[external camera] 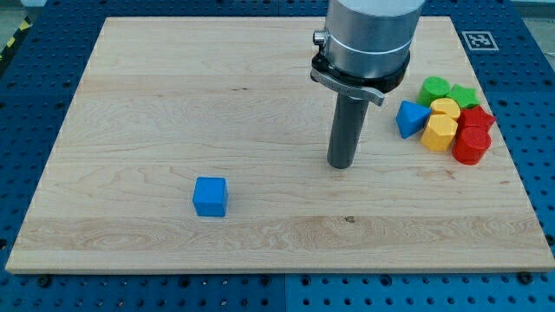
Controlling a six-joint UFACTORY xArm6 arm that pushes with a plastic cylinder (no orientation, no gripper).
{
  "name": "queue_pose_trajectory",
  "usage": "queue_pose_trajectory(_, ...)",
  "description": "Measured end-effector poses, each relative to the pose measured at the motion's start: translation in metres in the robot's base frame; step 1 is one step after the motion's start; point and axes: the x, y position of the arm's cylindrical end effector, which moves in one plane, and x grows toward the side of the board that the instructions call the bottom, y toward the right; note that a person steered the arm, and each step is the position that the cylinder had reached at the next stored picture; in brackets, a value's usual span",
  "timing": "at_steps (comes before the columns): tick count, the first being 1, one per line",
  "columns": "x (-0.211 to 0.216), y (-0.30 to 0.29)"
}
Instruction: Place the arm bottom right of the blue cube
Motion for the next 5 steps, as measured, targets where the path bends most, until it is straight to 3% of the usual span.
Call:
queue_pose_trajectory(4,0.023,-0.021)
queue_pose_trajectory(5,0.061,-0.021)
